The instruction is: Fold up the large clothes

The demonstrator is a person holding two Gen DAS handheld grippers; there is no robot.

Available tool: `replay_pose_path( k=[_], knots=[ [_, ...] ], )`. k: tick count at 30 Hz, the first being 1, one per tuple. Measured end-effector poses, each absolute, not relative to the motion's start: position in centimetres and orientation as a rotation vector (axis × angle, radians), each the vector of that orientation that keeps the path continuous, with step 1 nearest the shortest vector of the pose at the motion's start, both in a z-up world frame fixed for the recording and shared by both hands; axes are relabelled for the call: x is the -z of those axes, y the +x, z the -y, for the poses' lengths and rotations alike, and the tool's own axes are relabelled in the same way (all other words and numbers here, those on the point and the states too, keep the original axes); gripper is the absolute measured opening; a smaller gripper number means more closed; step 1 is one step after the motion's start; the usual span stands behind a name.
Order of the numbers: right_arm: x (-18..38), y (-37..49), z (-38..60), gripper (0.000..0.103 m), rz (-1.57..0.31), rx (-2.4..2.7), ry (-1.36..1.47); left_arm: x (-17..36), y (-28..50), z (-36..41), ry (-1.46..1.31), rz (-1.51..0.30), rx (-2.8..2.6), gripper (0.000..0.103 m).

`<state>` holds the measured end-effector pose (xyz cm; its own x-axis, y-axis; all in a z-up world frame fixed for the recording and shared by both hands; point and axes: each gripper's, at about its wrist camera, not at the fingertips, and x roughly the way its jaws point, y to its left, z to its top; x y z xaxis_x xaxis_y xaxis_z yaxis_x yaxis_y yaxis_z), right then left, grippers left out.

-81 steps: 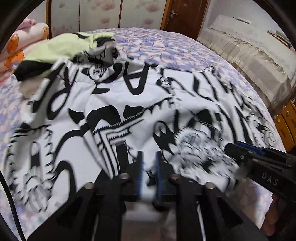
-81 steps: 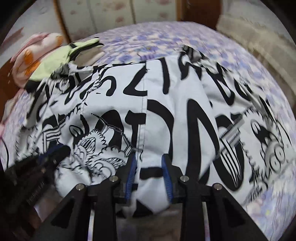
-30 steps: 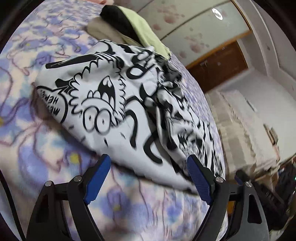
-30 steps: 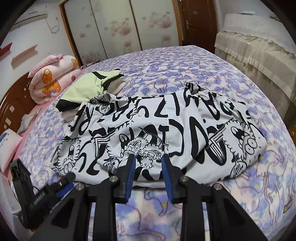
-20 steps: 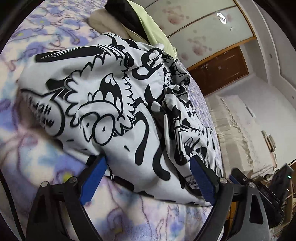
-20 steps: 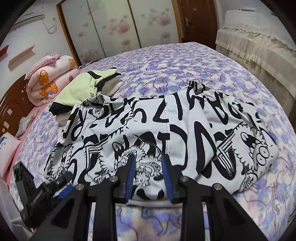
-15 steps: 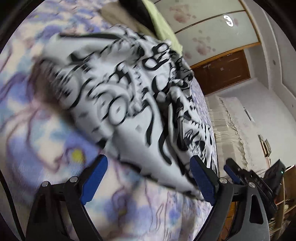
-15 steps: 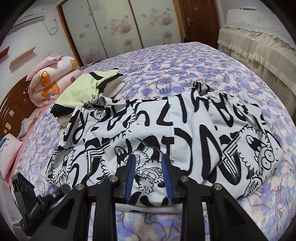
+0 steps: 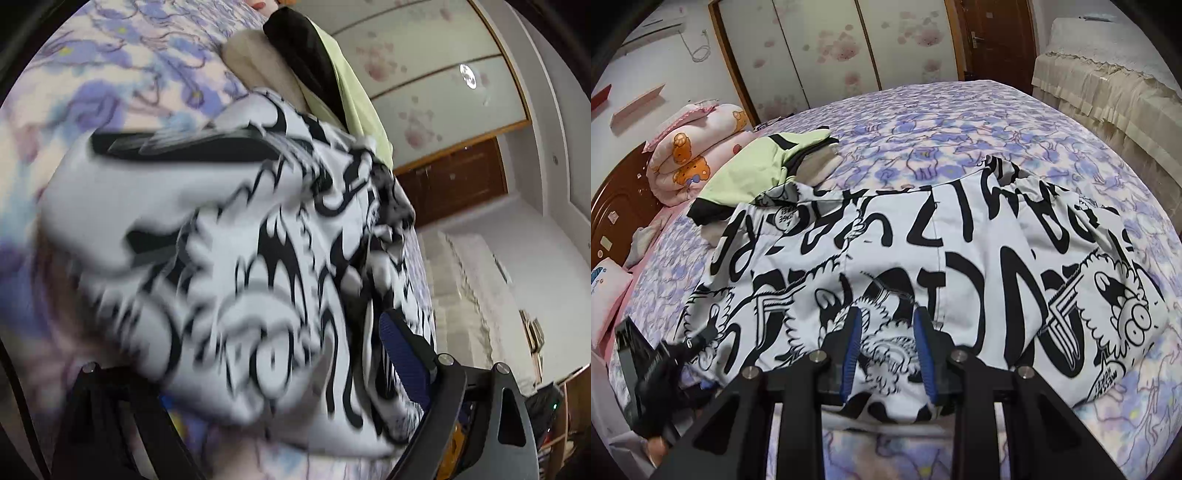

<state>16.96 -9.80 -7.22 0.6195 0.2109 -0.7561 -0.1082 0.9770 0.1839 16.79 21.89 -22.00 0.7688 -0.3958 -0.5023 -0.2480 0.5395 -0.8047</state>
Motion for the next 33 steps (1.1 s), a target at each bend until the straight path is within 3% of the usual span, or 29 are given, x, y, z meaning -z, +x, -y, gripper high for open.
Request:
replay_pose_path(
  k=[2, 3, 5, 6, 7, 10, 14, 18, 22, 27, 33],
  knots=[
    [7.5, 17.9, 9.5, 0.029, -0.887, -0.179, 0.112, 21.7, 17.4, -21.8, -1.005, -0.714, 0.085, 0.089],
    [7.8, 18.7, 9.1, 0.029, -0.894, -0.172, 0.093, 21.3, 17.6, -21.6, -0.981, -0.710, 0.067, 0.083],
    [8.2, 20.2, 8.0, 0.028, -0.889, -0.170, 0.057, 20.6, 18.0, -21.1, -0.940, -0.702, 0.048, 0.058],
    [8.3, 20.7, 7.5, 0.025, -0.874, -0.177, 0.040, 20.0, 18.1, -20.8, -0.884, -0.707, 0.026, 0.039],
    [8.5, 21.1, 7.0, 0.023, -0.865, -0.178, 0.024, 19.5, 18.0, -20.7, -0.854, -0.701, 0.027, 0.029],
    [9.6, 22.5, 5.1, 0.020, -0.827, -0.164, -0.073, 17.7, 17.7, -20.3, -0.765, -0.679, 0.047, 0.017],
    [15.1, 24.0, 3.6, 0.015, -0.969, -0.165, -0.189, 14.4, 17.4, -18.3, -0.608, -0.627, 0.074, 0.013],
    [15.6, 23.3, 2.9, 0.014, -0.925, -0.172, -0.253, 10.8, 16.7, -15.3, -0.464, -0.564, 0.134, 0.012],
    [15.1, 24.1, 5.0, 0.014, -0.986, -0.228, -0.104, 8.5, 16.5, -12.8, -0.386, -0.536, 0.175, 0.012],
    [12.4, 24.5, 9.1, 0.014, -1.113, -0.372, 0.163, 5.7, 17.0, -9.5, -0.261, -0.534, 0.193, 0.012],
    [5.6, 22.2, 18.1, 0.014, -0.994, -0.253, 0.179, 1.5, 18.7, -0.9, -0.076, -0.507, 0.275, 0.012]
  ],
)
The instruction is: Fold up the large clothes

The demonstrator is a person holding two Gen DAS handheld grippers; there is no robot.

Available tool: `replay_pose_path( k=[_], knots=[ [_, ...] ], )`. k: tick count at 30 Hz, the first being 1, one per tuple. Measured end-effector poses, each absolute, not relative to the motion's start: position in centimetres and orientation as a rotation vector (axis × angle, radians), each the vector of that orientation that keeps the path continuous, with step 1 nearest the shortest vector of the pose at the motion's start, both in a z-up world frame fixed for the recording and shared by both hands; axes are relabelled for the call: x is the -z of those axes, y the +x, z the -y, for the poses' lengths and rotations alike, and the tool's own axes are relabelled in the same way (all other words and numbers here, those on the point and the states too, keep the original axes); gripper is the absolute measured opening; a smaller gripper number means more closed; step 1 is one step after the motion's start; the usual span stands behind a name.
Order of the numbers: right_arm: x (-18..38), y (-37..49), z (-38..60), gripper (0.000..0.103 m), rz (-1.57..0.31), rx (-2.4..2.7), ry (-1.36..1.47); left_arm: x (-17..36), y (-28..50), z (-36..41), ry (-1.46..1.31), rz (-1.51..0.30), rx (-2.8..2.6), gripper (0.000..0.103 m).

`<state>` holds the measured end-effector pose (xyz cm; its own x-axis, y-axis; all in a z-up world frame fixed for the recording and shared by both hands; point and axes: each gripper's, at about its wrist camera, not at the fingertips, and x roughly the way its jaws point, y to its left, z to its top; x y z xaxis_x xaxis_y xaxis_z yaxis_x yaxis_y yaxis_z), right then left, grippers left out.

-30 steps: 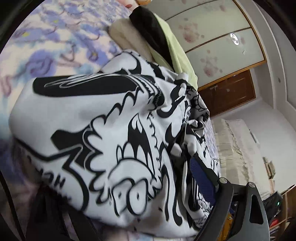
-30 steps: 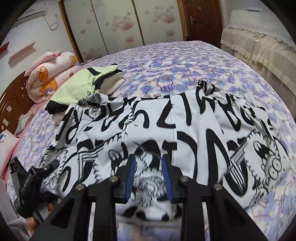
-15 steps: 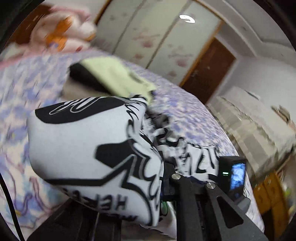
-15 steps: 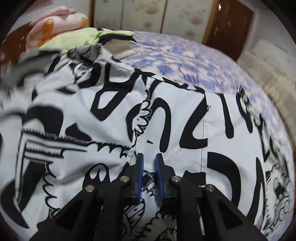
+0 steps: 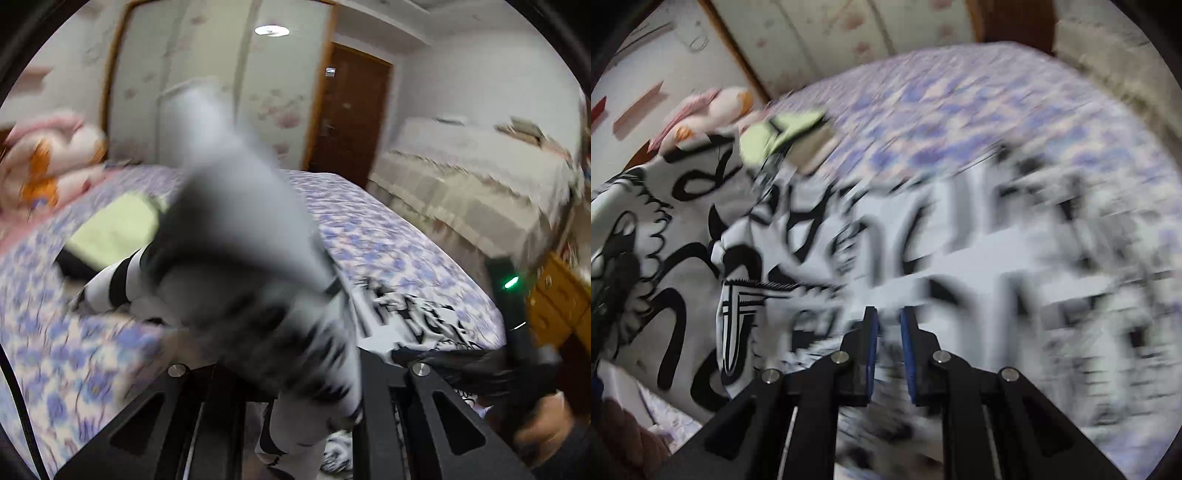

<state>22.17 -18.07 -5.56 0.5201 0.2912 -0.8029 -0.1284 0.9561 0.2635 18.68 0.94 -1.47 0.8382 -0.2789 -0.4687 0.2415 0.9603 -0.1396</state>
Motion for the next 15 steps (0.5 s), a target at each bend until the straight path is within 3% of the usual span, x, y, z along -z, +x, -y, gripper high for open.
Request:
replay_pose_path(
  k=[5, 9, 11, 15],
  knots=[
    [1.8, 18.8, 29.9, 0.014, -0.891, -0.054, 0.237, 1.9, 18.6, 11.0, 0.140, -0.492, 0.428, 0.013],
    [3.4, 16.6, 36.5, 0.014, -0.928, 0.083, 0.291, 9.6, 18.7, 21.3, 0.388, -0.685, 0.571, 0.015],
    [5.2, 16.2, 38.8, 0.014, -0.972, 0.118, 0.327, 13.1, 18.3, 23.7, 0.481, -0.768, 0.587, 0.015],
    [7.8, 15.5, 40.6, 0.015, -1.028, 0.116, 0.386, 14.1, 16.5, 24.1, 0.560, -0.697, 0.549, 0.023]
  ],
)
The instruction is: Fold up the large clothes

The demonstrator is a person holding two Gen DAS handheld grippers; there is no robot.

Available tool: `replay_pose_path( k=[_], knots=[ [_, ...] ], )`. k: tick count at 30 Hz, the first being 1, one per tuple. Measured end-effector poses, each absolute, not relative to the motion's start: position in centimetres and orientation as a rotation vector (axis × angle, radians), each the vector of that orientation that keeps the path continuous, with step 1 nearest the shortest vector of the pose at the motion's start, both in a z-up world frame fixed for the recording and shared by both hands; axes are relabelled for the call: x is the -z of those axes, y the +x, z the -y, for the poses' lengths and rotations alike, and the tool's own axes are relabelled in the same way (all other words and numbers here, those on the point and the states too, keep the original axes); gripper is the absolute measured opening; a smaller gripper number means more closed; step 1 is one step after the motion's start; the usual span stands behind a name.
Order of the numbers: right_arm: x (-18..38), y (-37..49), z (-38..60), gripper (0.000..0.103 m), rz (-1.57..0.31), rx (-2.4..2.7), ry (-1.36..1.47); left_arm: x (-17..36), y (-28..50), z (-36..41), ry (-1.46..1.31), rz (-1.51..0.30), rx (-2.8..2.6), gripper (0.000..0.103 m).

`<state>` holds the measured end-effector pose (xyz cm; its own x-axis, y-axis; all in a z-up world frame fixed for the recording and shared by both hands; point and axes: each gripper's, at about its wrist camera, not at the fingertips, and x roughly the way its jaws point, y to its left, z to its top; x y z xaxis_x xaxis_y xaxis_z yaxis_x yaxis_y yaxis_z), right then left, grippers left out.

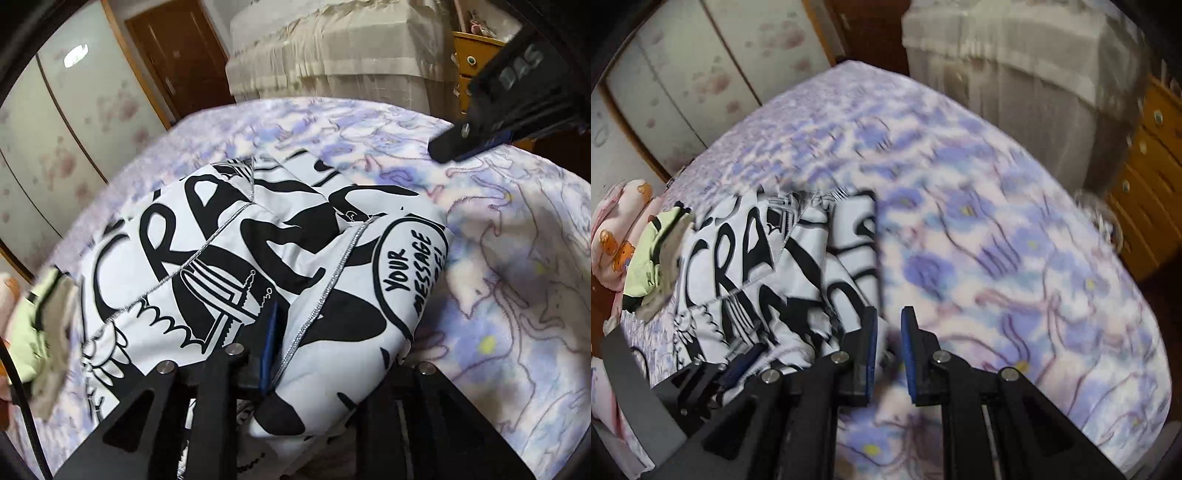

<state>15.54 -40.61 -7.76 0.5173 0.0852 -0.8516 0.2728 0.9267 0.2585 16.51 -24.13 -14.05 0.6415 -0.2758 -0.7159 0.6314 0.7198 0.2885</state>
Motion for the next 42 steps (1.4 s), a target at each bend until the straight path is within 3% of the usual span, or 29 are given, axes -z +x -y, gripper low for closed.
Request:
replay_pose_path(
  k=[3, 6, 7, 11, 13, 17, 24, 33, 42],
  knots=[
    [8.3, 15.3, 40.8, 0.020, -1.024, 0.068, 0.444, 12.5, 16.6, 22.7, 0.493, -0.741, 0.592, 0.031],
    [7.9, 15.8, 40.3, 0.030, -0.997, 0.013, 0.477, 11.0, 15.9, 19.9, 0.385, -0.802, 0.637, 0.063],
    [7.6, 15.8, 40.1, 0.033, -0.990, -0.003, 0.486, 10.5, 15.8, 18.7, 0.344, -0.810, 0.653, 0.069],
    [6.2, 15.8, 39.8, 0.044, -0.963, -0.110, 0.550, 7.8, 15.0, 14.4, 0.116, -0.842, 0.707, 0.071],
    [6.1, 16.1, 39.6, 0.045, -0.973, -0.157, 0.574, 6.2, 15.1, 11.3, -0.019, -0.829, 0.681, 0.082],
    [7.4, 17.5, 39.2, 0.046, -1.057, -0.226, 0.645, 5.2, 17.1, 6.0, -0.187, -0.824, 0.553, 0.084],
    [11.2, 19.8, 39.0, 0.055, -1.191, -0.250, 0.696, 9.2, 22.0, 1.3, -0.289, -0.993, 0.413, 0.084],
    [12.5, 22.5, 38.4, 0.056, -1.238, -0.311, 0.672, 12.0, 22.9, 2.4, -0.287, -1.062, 0.424, 0.084],
    [13.7, 24.7, 35.5, 0.067, -1.262, -0.364, 0.607, 13.4, 24.1, 3.4, -0.272, -1.070, 0.404, 0.084]
  ],
)
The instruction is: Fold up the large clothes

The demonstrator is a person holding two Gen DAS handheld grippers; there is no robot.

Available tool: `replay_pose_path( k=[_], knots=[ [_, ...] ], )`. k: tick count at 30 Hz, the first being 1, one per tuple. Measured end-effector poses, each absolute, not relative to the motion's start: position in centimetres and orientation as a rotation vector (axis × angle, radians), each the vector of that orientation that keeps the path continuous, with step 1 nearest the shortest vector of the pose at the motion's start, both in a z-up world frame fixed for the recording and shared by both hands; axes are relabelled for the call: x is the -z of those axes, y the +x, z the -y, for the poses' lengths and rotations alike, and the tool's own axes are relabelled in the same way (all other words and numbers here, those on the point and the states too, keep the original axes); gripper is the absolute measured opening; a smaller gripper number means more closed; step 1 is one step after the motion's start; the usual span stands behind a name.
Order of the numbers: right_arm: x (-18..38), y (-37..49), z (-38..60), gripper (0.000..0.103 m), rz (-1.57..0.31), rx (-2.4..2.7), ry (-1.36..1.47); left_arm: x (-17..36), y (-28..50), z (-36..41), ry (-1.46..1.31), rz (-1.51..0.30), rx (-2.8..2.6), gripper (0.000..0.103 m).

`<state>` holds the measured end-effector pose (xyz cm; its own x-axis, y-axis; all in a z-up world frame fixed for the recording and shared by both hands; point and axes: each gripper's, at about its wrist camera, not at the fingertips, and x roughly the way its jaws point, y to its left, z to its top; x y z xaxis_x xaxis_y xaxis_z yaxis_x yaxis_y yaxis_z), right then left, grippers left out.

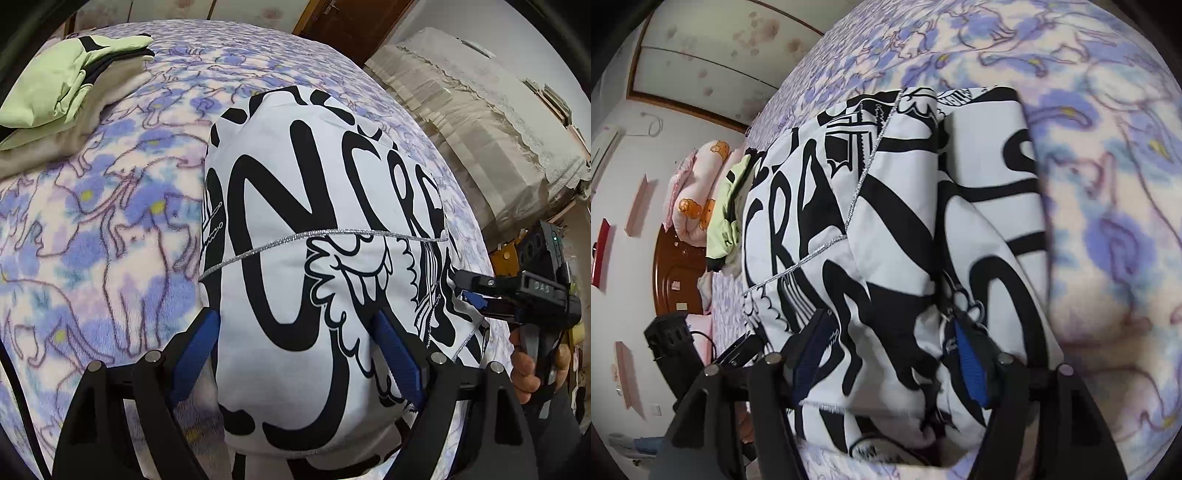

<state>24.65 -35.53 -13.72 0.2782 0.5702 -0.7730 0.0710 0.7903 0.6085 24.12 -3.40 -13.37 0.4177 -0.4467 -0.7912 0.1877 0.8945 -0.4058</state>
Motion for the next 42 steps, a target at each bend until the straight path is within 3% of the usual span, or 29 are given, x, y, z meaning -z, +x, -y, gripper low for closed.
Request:
replay_pose_path(
  k=[2, 3, 4, 7, 9, 13, 22, 26, 31, 33, 42],
  knots=[
    [13.4, 24.5, 34.7, 0.057, -1.244, -0.341, 0.534, 13.4, 24.2, 3.4, -0.268, -1.068, 0.398, 0.084],
    [13.1, 24.4, 34.2, 0.033, -1.241, -0.344, 0.485, 13.3, 24.3, 3.4, -0.266, -1.068, 0.395, 0.084],
    [12.8, 24.2, 33.8, 0.025, -1.237, -0.349, 0.454, 13.2, 24.3, 3.5, -0.260, -1.069, 0.393, 0.084],
    [9.7, 22.3, 34.1, 0.015, -1.125, -0.328, 0.408, 12.7, 24.3, 3.9, -0.245, -1.064, 0.399, 0.084],
    [6.9, 20.9, 35.1, 0.013, -1.027, -0.330, 0.400, 12.0, 24.2, 4.5, -0.244, -1.046, 0.420, 0.084],
    [5.8, 20.1, 36.7, 0.013, -0.988, -0.280, 0.374, 10.7, 23.8, 6.3, -0.197, -0.983, 0.433, 0.084],
    [13.1, 20.5, 39.1, 0.013, -1.061, -0.125, 0.442, 12.5, 22.6, 12.5, 0.130, -0.916, 0.322, 0.084],
    [13.1, 20.6, 38.9, 0.016, -1.066, -0.124, 0.425, 12.7, 22.9, 12.4, 0.115, -0.931, 0.313, 0.084],
    [10.9, 21.2, 38.8, 0.042, -1.096, -0.134, 0.433, 12.1, 23.1, 11.8, 0.072, -0.959, 0.347, 0.085],
    [10.0, 21.9, 38.8, 0.048, -1.087, -0.148, 0.451, 11.7, 23.2, 11.7, 0.065, -0.987, 0.390, 0.086],
    [10.7, 28.1, 40.6, 0.056, -1.103, -0.132, 0.565, 9.6, 27.2, 6.5, -0.237, -1.034, 0.488, 0.087]
  ],
)
